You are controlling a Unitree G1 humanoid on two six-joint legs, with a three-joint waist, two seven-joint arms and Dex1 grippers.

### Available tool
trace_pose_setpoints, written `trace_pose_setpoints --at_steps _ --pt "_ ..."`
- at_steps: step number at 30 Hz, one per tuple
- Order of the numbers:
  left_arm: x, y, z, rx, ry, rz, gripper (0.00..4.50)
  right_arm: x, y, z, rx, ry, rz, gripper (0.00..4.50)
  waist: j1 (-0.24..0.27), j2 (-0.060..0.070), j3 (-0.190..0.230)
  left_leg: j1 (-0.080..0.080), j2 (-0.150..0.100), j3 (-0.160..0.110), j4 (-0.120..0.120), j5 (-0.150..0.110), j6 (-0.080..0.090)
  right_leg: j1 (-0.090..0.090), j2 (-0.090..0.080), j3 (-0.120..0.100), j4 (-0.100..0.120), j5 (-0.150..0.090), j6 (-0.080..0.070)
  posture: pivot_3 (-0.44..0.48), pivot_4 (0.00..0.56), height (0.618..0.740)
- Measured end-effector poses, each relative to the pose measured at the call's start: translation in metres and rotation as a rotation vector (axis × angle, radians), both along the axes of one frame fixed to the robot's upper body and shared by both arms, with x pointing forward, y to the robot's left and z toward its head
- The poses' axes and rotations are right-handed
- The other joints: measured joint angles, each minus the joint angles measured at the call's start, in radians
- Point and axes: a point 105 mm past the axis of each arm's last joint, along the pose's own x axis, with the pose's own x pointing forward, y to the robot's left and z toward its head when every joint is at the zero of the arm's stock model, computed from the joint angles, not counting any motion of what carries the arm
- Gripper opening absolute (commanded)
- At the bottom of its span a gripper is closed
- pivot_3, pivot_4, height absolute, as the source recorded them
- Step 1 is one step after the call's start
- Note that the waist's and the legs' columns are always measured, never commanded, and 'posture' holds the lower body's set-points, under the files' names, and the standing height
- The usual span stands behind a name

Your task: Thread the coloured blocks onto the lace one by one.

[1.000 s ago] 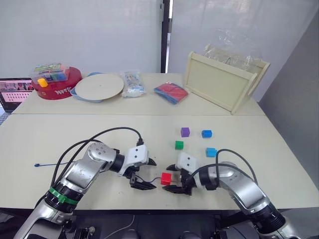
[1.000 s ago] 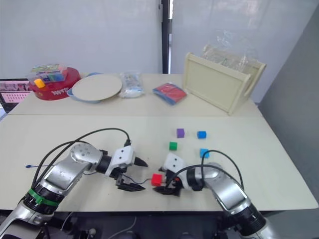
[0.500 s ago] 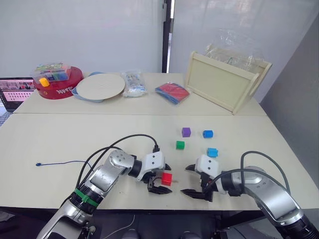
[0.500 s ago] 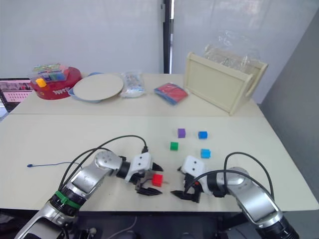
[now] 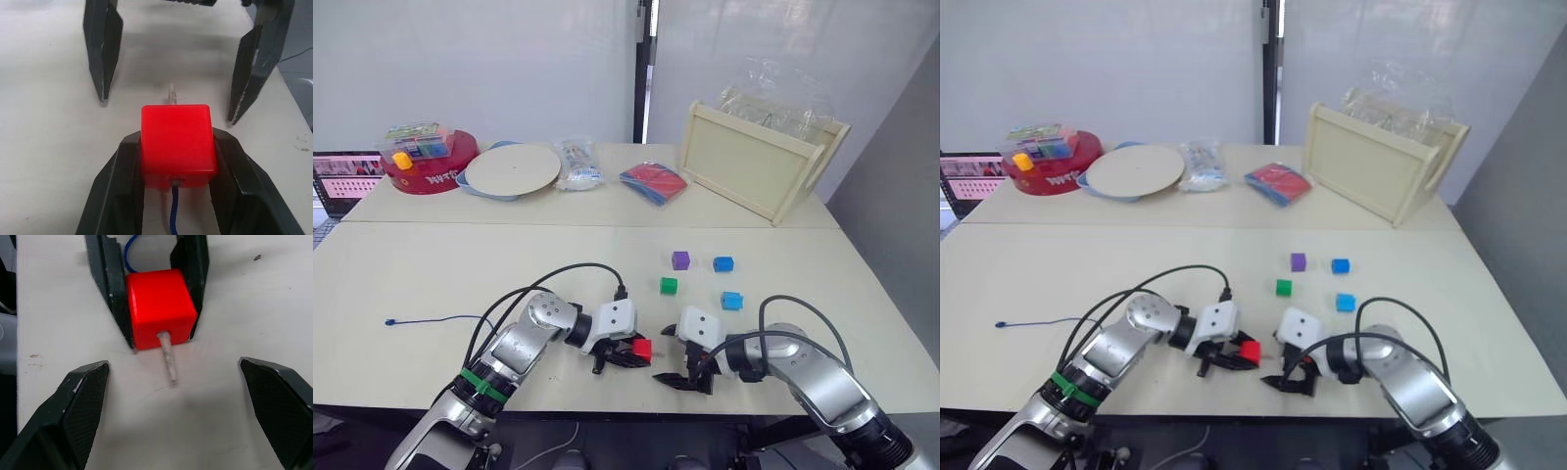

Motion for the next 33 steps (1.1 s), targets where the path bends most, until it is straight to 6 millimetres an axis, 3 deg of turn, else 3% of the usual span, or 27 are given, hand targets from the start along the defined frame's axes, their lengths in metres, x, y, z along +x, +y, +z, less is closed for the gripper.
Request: trace_pose_setpoints --at_steps 11,20,24,29,33 --pt "-0.002 0.002 0.000 0.018 0.007 -0.022 1.20 0.000 0.007 -0.001 -0.017 -0.002 0.069 0.02 -0.001 0.000 0.000 0.000 0.000 0.000 0.000 0.000 0.000 0.000 0.000 0.000 0.000 0.000 0.000 0.000 0.150 0.740" --pt "-0.001 0.006 0.001 0.028 0.004 -0.021 1.20 -0.002 0.010 -0.001 -0.013 0.002 0.081 0.00 -0.003 0.000 0.000 0.000 0.000 0.000 0.000 0.000 0.000 0.000 0.000 0.000 0.000 0.000 0.000 0.000 0.150 0.740" --pt "-0.002 0.022 0.001 0.045 0.007 0.016 1.20 -0.004 0.003 0.000 -0.019 -0.001 0.071 0.00 -0.007 0.000 0.000 0.001 0.001 0.000 0.000 0.000 0.000 0.000 0.000 0.000 0.000 0.000 0.000 0.000 0.150 0.740" --pt "-0.002 0.066 0.004 0.083 0.014 0.125 1.20 -0.002 -0.009 0.004 -0.026 -0.014 0.033 0.00 -0.022 0.000 0.000 0.002 0.002 0.000 0.000 0.000 0.000 0.000 0.001 0.000 0.001 0.000 0.000 0.000 0.150 0.740" --pt "0.004 0.130 0.009 0.178 -0.019 0.270 1.20 -0.004 -0.009 0.002 -0.025 -0.007 0.037 0.00 -0.042 0.000 0.000 0.007 0.004 0.000 -0.007 0.000 0.000 0.000 0.003 0.001 0.001 0.000 0.000 0.000 0.150 0.740"
